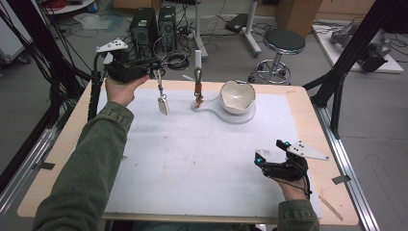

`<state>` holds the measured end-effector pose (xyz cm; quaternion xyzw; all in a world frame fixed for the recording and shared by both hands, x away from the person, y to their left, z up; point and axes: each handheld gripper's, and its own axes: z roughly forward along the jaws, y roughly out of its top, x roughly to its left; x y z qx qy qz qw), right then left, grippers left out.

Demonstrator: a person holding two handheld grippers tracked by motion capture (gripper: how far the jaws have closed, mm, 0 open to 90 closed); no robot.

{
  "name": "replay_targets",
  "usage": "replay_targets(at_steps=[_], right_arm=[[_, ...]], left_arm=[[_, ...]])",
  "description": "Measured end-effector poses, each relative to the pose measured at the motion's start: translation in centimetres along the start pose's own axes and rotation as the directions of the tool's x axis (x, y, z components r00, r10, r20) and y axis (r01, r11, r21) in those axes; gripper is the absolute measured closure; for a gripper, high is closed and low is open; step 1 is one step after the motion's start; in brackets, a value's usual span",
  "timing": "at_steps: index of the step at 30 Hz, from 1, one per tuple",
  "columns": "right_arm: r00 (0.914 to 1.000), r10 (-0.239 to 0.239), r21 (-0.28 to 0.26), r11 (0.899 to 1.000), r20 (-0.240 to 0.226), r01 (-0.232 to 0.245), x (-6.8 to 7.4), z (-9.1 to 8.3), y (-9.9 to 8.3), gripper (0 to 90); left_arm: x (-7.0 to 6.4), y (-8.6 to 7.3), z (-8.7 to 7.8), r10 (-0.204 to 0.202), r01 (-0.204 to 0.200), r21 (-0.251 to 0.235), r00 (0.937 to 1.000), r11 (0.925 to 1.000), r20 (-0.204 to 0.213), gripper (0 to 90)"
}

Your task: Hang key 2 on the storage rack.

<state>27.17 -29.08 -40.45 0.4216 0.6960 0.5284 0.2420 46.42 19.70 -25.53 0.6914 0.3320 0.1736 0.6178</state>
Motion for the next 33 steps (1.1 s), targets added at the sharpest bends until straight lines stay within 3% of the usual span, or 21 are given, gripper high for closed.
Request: replay_targets(at_steps=[8,21,28,31,33], right_arm=[[0.9999,0.009,-0.002,1.0,0.009,-0.009,-0.3,-0.3,-0.4,1.2],[0.9996,0.023,-0.032,0.999,0.018,-0.023,-0.7,-1.1,-0.8,1.2],[0.9996,0.024,-0.022,0.999,0.017,-0.023,-0.7,-1.0,-0.9,1.2],[0.9997,0.019,-0.019,1.0,0.015,-0.019,-0.7,-0.9,-1.0,1.2],[0.9996,0.023,-0.017,1.0,0.015,-0.023,-0.8,-1.0,-1.1,1.2]], left_arm=[[0.0,0.3,1.9,-0.004,0.004,0.019,1.0,0.9998,-0.008,72.8],[1.0,1.5,4.2,-0.02,0.022,0.024,0.9979,0.9995,-0.061,72.9],[1.2,2.4,6.0,-0.003,0.006,0.042,0.9964,0.9991,-0.085,72.9],[1.5,2.5,6.4,-0.012,0.015,0.024,0.9959,0.9996,-0.089,72.9],[1.7,2.6,6.8,-0.009,0.013,0.046,0.9948,0.9989,-0.102,73.0]])
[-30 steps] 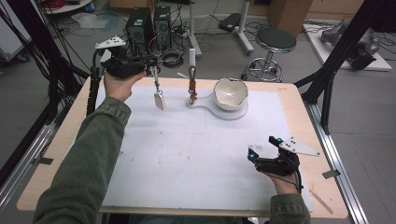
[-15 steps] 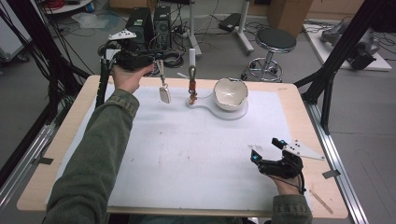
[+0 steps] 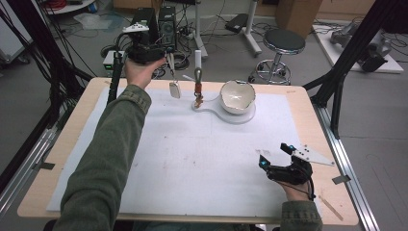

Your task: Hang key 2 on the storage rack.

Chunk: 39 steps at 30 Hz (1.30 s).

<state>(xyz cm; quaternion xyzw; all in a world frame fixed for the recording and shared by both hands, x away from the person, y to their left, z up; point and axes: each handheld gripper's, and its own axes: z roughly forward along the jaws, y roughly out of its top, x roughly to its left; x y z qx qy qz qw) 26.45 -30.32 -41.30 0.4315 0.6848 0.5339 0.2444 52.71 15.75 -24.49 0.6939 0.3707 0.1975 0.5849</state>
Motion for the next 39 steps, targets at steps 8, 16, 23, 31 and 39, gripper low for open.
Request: replay_targets(at_steps=[8,16,23,31,39], right_arm=[[0.9999,0.007,0.001,1.0,0.008,-0.007,-0.1,0.0,-0.2,1.2],[1.0,0.008,0.003,1.0,0.003,-0.008,-0.1,-0.1,-0.3,1.2],[1.0,0.01,0.005,1.0,0.0,-0.01,0.0,0.0,-0.3,1.2],[1.0,0.009,0.01,1.0,0.0,-0.009,0.0,0.0,-0.3,1.2],[1.0,0.006,0.009,1.0,0.0,-0.006,-0.2,0.1,-0.3,1.2]], left_arm=[[-0.8,2.0,1.1,0.019,-0.019,-0.022,0.9997,0.9996,-0.015,73.1],[-1.9,2.4,1.6,0.035,-0.035,-0.028,0.9993,0.999,-0.012,73.1],[-1.6,2.0,2.0,0.04,-0.04,0.009,0.998,0.9992,-0.049,73.1],[-1.9,1.8,2.6,0.029,-0.029,-0.002,0.9987,0.9996,-0.042,73.0],[-2.5,1.6,2.8,0.031,-0.031,-0.001,0.9995,0.9995,-0.007,73.0]])
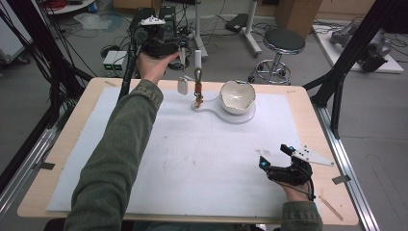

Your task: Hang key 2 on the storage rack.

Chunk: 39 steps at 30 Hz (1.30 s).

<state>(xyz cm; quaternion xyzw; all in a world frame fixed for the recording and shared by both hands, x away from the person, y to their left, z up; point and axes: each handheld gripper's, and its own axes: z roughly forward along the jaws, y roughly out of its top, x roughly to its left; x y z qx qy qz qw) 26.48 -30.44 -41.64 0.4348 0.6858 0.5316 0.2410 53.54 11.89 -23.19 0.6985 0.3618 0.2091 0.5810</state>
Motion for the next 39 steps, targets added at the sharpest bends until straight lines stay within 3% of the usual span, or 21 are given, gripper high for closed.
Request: replay_targets(at_steps=[5,21,25,28,39], right_arm=[[1.0,0.008,0.001,1.0,0.002,-0.008,-0.1,0.0,-0.1,1.2],[0.9998,0.016,-0.005,1.0,0.015,-0.016,-0.2,-0.1,-0.3,1.2],[0.9997,0.015,-0.013,1.0,0.02,-0.015,-0.1,-0.2,-0.3,1.2],[0.9996,0.013,-0.019,1.0,0.025,-0.013,-0.1,-0.3,-0.3,1.2],[0.9993,0.019,-0.029,0.999,0.033,-0.018,0.0,-0.5,-0.3,1.2]], left_arm=[[-0.3,-0.3,0.1,0.003,-0.004,0.007,0.9999,1.0,0.01,72.9],[-0.1,-3.4,0.7,-0.052,0.049,0.054,0.9976,0.9973,0.047,68.8],[0.0,-3.4,0.4,-0.077,0.073,0.054,0.9952,0.9959,0.061,53.7],[0.0,-3.2,0.1,-0.08,0.077,0.043,0.9947,0.9961,0.064,49.0],[0.2,-3.4,-1.6,-0.076,0.076,0.027,0.9971,0.9967,0.003,24.0]])
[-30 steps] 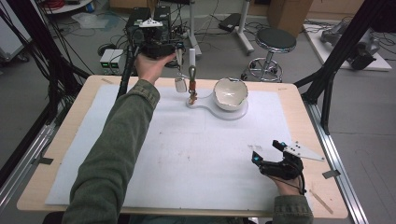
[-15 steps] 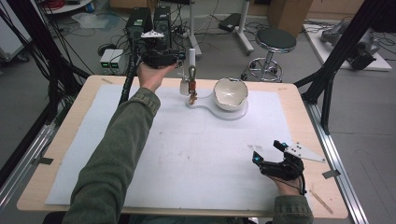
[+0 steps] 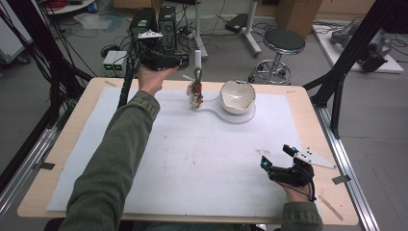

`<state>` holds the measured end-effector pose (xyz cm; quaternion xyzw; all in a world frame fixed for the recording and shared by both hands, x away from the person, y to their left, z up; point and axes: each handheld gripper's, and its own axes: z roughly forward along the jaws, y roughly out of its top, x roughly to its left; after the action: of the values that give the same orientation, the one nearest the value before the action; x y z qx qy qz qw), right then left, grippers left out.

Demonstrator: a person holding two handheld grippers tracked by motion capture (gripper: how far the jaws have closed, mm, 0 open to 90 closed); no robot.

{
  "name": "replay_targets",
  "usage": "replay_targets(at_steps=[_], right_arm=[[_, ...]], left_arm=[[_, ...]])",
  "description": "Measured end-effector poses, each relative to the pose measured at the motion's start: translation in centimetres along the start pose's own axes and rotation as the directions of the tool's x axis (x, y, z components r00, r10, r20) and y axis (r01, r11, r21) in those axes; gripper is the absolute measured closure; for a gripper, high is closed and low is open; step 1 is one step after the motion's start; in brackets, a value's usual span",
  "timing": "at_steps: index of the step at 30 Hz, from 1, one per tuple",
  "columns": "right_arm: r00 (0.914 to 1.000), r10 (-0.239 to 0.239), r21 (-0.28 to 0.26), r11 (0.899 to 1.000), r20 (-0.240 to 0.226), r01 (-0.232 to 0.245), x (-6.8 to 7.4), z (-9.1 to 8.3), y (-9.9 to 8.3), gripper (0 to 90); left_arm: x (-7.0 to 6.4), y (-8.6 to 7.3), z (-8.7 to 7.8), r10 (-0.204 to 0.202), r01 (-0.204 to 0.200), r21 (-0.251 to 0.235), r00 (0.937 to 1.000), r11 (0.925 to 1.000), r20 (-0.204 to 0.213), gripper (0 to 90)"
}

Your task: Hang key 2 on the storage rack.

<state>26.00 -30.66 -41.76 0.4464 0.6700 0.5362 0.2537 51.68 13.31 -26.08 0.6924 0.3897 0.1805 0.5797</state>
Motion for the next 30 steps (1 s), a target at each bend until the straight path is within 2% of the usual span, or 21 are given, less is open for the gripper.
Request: replay_targets(at_steps=[3,5,8,20,25,30], right_arm=[[1.0,0.0,0.0,1.0,0.002,0.0,0.0,0.0,0.0,1.2],[1.0,-0.002,-0.002,1.0,0.002,0.002,0.0,0.0,0.0,1.1],[1.0,-0.001,0.001,1.0,0.005,0.001,0.1,0.1,0.0,1.1],[0.9999,-0.007,0.003,1.0,0.011,0.007,0.1,0.1,-0.1,1.1],[0.9999,-0.004,0.002,1.0,0.015,0.004,0.1,0.1,-0.1,1.1],[0.9998,-0.007,0.001,1.0,0.016,0.007,0.1,0.1,-0.1,1.1]], left_arm=[[0.3,-0.3,-0.6,0.007,-0.007,0.009,0.9986,0.9999,-0.052,13.3],[0.4,-0.6,-1.0,0.016,-0.014,0.02,0.9952,0.9997,-0.097,6.8],[0.8,-1.1,-1.8,0.015,-0.012,0.024,0.9913,0.9996,-0.131,2.6],[2.3,-2.2,-5.0,0.009,-0.01,-0.004,0.9845,0.9999,-0.175,1.7],[2.7,-2.9,-6.4,0.015,-0.02,-0.026,0.9849,0.9995,-0.173,1.7],[3.4,-3.8,-7.7,0.011,-0.018,-0.036,0.9824,0.9992,-0.187,1.7]])
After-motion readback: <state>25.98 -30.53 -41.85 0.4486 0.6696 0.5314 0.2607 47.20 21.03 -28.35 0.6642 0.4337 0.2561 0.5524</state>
